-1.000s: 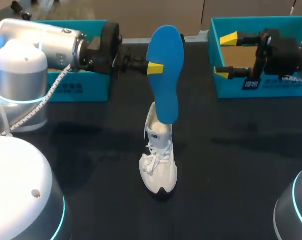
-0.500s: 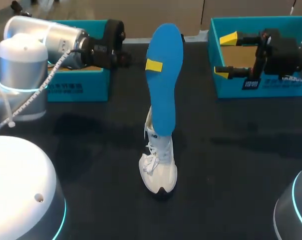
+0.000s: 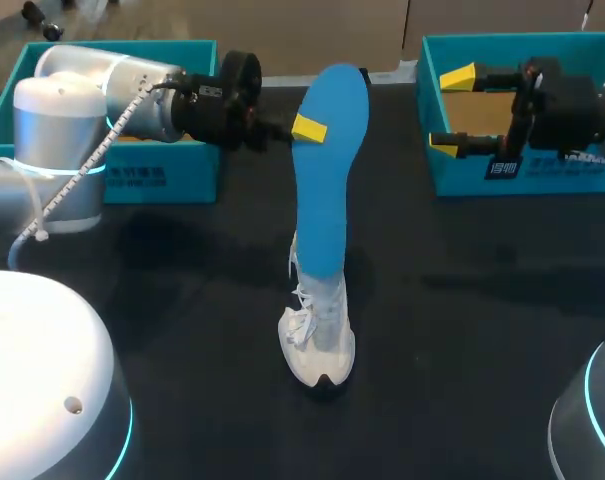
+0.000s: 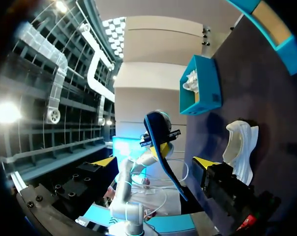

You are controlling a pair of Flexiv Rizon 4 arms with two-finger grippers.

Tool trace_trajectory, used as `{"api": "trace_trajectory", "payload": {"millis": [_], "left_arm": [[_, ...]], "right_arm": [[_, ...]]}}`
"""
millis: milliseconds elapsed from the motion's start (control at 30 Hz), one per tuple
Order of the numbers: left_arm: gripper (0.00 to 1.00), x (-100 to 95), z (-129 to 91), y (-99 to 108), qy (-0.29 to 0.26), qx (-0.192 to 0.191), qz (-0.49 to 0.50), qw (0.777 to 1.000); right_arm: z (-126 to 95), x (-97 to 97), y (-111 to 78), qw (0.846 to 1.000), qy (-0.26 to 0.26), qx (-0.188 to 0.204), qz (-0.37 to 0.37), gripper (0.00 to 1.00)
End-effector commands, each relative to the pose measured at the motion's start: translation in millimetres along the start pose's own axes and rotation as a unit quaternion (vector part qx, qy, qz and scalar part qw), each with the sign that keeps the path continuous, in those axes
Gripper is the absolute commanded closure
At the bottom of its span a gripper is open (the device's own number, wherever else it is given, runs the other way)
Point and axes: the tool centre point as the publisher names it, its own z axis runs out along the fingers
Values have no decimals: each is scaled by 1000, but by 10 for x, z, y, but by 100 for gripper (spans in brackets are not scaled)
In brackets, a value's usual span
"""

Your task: Take the shoe out of the shoebox, open the shoe tongue, remove and reinsert the insole, then place the shoe into the shoebox

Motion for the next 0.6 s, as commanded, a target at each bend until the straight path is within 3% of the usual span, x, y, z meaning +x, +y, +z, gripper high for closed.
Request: {"api": "trace_trajectory", "payload": {"millis": [33, 600], "left_arm": [[100, -82, -19, -16, 2, 15, -38, 999], [100, -357, -179, -139, 9, 49, -117, 992]], "right_arm": [[10, -8, -10, 1000, -5, 2, -8, 0], [181, 232, -223, 989, -143, -10, -22, 0]]}}
